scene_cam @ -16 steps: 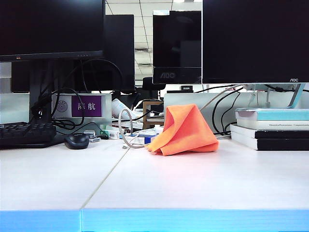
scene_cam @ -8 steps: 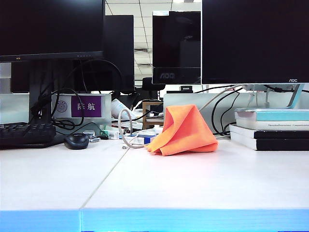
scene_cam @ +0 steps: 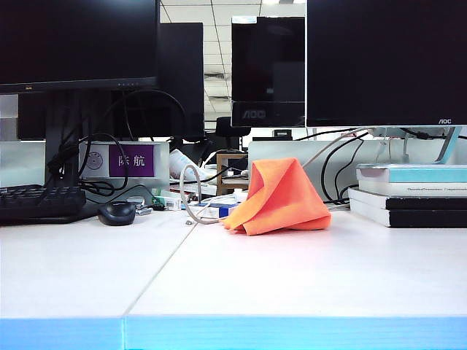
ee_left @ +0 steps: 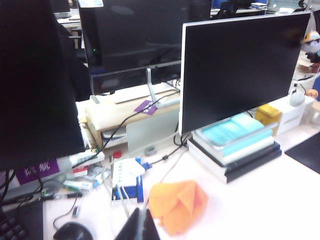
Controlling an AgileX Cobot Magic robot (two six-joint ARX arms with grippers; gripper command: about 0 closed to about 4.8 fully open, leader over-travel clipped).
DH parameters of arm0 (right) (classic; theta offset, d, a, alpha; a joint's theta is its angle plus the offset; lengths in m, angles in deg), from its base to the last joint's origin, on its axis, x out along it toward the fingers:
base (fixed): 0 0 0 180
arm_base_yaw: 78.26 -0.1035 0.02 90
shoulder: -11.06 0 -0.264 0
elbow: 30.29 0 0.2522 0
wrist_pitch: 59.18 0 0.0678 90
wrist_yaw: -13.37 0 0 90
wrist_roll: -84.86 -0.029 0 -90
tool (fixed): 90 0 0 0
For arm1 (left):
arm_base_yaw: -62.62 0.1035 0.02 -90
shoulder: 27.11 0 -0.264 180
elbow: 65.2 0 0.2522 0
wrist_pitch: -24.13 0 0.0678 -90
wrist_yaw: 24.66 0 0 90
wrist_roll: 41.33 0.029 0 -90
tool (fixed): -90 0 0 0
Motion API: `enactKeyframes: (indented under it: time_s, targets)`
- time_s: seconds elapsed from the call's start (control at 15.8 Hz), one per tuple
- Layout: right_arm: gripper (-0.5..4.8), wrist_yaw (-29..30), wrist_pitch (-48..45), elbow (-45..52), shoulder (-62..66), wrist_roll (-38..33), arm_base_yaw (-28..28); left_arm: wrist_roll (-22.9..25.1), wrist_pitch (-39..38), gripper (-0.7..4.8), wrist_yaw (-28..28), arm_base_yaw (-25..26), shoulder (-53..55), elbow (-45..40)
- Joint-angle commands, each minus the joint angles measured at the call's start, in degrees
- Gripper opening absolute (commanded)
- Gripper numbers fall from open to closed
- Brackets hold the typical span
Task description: Wipe the table from back to front using the rag.
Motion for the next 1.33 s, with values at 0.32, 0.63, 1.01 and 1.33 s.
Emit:
enactKeyframes:
  time_s: [0.32, 0.63, 1.01, 1.33]
  targets:
    - [-0.03, -6.7, -43.2, 51.3, -32.7, -3.5, 0.2, -3.7, 1.0, -0.06, -0.1, 0.0, -14.5, -18.2]
    - [0.0, -14.2, -47.9, 68.3, -46.1, -3.4, 0.2, -5.3, 10.4, -0.06, -0.1, 0.0, -28.2, -38.2]
    - [0.0, -14.0, -47.0, 70.2, -48.4, -3.4, 0.2, -7.1, 13.7, -0.06, 0.0, 0.0, -35.9, -52.7]
    - [0.0, -14.2, -47.0, 70.2, -48.4, -3.4, 0.2, -8.8, 30.3, -0.06, 0.2, -0.1, -36.7, -67.9]
